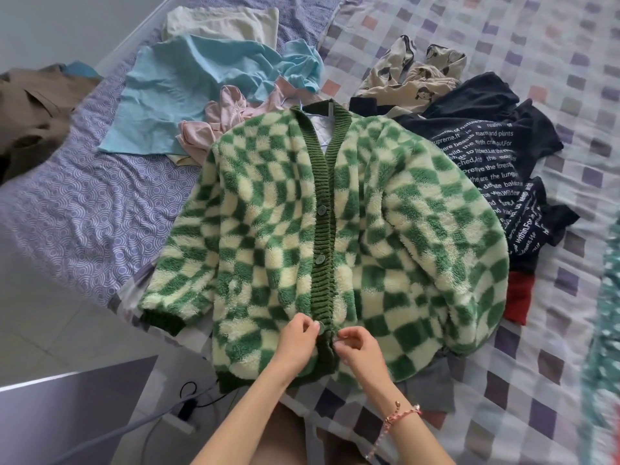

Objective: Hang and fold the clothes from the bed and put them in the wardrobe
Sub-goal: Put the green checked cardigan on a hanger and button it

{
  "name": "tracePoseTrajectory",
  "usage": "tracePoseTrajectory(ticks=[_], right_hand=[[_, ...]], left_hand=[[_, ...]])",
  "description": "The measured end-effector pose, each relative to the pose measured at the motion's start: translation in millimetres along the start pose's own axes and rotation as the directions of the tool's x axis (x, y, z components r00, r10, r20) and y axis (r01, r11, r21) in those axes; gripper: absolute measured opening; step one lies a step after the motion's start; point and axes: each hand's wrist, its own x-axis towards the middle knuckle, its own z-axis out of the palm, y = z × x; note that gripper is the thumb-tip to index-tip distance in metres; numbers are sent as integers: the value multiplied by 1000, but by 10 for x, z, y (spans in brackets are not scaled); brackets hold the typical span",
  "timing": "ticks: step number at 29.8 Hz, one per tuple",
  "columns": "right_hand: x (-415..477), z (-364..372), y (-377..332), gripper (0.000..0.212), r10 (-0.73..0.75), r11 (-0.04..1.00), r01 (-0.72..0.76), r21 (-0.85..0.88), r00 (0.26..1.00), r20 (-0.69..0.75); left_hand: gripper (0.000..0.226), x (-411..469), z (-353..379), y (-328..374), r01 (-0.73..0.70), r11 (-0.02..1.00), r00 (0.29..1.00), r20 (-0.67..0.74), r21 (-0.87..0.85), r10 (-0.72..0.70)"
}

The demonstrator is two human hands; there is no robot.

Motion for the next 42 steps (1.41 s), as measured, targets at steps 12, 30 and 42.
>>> tracePoseTrajectory(ticks=[12, 30, 42], right_hand=[[-44, 174, 6, 42, 76, 991, -70, -110, 996, 48], [57, 346, 287, 19, -84, 740, 164, -652, 985, 151], [324, 226, 607, 30, -43, 95, 339, -936, 941, 336]], left_hand=[[35, -230, 177, -117, 0, 1000, 996, 88, -7, 1], [32, -308, 174, -345, 139, 915, 982, -173, 378, -77], [9, -182, 196, -398, 163, 889, 986, -59, 428, -153]])
